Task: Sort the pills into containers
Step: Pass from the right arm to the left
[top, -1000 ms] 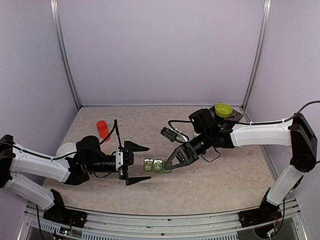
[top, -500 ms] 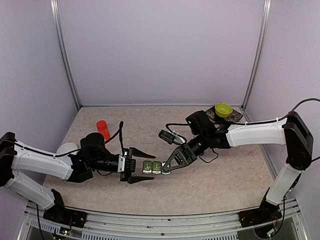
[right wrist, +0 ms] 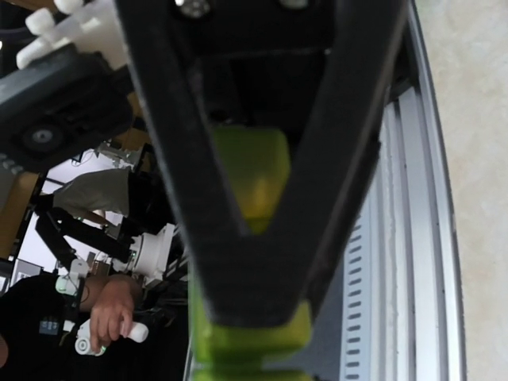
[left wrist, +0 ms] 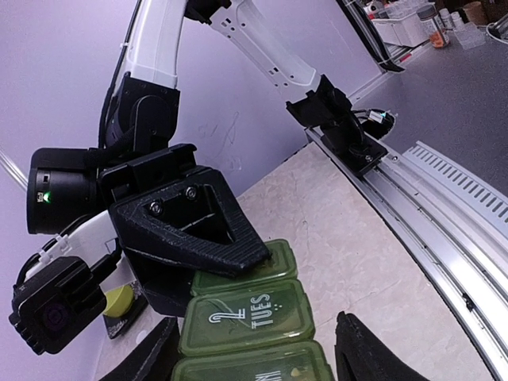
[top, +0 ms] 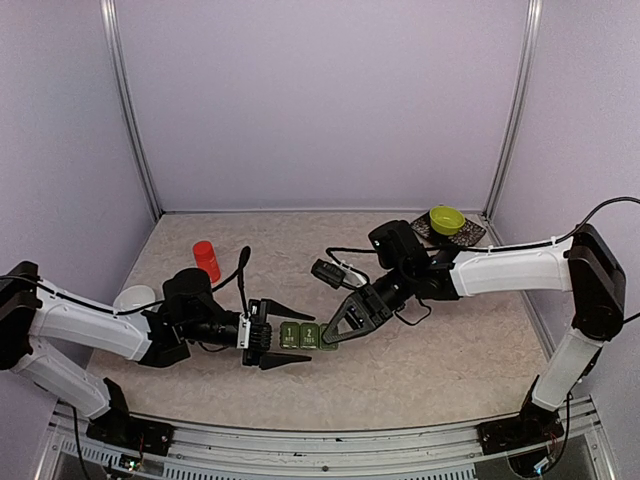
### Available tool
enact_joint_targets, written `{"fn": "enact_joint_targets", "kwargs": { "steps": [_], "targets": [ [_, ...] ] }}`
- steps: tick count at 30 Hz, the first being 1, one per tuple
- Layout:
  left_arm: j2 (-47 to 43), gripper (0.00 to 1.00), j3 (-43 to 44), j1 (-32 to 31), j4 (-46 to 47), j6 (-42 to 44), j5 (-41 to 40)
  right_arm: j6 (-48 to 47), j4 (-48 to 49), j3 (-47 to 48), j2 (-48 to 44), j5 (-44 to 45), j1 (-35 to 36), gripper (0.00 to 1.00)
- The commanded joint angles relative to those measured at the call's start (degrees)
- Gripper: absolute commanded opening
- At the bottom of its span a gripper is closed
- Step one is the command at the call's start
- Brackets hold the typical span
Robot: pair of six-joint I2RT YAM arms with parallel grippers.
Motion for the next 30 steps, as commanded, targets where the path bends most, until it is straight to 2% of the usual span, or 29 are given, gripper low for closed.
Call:
{"fn": "enact_joint_targets", "kwargs": {
  "steps": [1,7,12,16,22,30],
  "targets": [
    [0.6,0.62,-2.1,-0.6,7.4,-1.9,0.9,2.2,3.9,0.1,0.3,-2.1,0.5,0.03],
    [0.0,0.57,-3.5,-0.6,11.0,-3.2,1.3,3.7,5.8,-0.3,0.7,-2.6,0.5,0.03],
    [-0.3,0.59,-5.1,-0.7,14.4,-4.3,1.0,5.1,7.4,-0.7,0.9,-2.8,0.5,0.03],
    [-0.3,0.65,-5.7,-0.9,16.0,-4.6,0.4,5.7,8.3,-1.0,1.1,-2.9,0.5,0.02],
    [0.6,0.66,-5.5,-1.5,17.6,-4.8,0.1,7.7,10.9,-1.7,1.2,-3.5,0.5,0.02],
    [3.2,0.61,-4.3,-2.2,18.8,-5.6,1.7,9.2,13.6,-2.1,0.9,-4.3,0.5,0.03]
  ]
}}
